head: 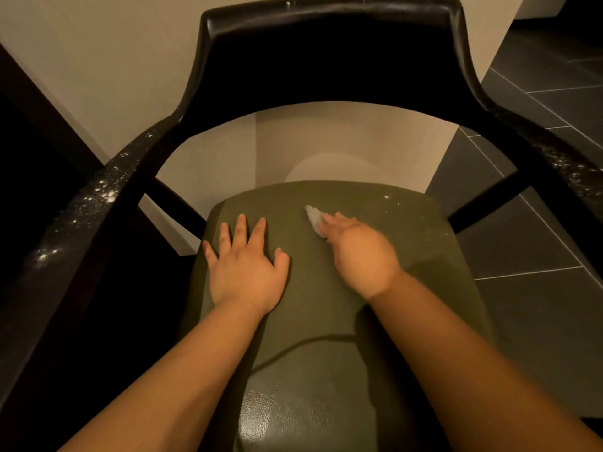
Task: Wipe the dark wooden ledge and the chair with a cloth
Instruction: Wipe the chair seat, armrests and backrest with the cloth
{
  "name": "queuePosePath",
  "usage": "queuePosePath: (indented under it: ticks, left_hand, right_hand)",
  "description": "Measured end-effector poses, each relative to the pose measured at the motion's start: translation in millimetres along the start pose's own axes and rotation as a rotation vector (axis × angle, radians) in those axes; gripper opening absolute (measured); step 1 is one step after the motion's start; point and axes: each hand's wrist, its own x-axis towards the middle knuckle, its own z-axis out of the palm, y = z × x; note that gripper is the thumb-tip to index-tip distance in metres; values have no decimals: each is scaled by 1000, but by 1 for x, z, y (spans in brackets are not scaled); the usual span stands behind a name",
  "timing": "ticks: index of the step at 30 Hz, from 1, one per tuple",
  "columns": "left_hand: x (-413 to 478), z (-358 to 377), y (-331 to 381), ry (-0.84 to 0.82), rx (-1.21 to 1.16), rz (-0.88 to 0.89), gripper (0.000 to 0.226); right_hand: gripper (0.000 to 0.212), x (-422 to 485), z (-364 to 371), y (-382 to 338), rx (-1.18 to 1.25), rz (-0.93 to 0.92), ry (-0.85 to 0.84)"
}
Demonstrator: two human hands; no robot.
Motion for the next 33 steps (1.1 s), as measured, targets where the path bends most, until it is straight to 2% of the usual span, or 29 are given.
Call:
queuePosePath:
  ticks: [2, 3, 5, 8, 11, 14, 20, 23, 26, 28, 30, 33]
  left_hand:
    - [-1, -1, 0, 1, -2, 2, 73]
    - [-1, -1, 0, 4, -2, 2, 73]
    - [-2, -2, 0, 4, 0, 2, 73]
    - [-1, 0, 0, 11, 3, 2, 73]
    - [-2, 2, -1, 19, 3, -1, 73]
    - [-1, 2, -1, 23, 5, 1, 73]
    - [-2, 0, 0, 27, 0, -6, 72]
    - [-2, 1, 0, 27, -2, -5, 72]
    - [-1, 2, 0, 28, 10, -5, 72]
    - [-1, 2, 0, 28, 14, -5, 72]
    - [-1, 2, 0, 25, 8, -4, 72]
    - [-2, 1, 0, 28, 5, -3, 71]
  right_hand:
    - [55, 28, -26, 29, 9, 220, -161]
    - [54, 38, -39, 46, 36, 324, -179]
    - [56, 41, -47, 74, 55, 430, -23]
    - [70, 27, -31, 78, -15, 335, 114]
    - [50, 9, -11, 63, 28, 234, 145]
    - [41, 5, -9, 73, 85, 185, 221]
    - [38, 40, -35, 111, 115, 405, 295]
    - [40, 25, -35, 99, 118, 424, 272]
    - [54, -6, -19, 79, 66, 430, 250]
    - [50, -15, -16, 79, 62, 449, 287]
    - [41, 2, -26, 93, 141, 500, 252]
    - [38, 30, -49, 111, 281, 623, 132]
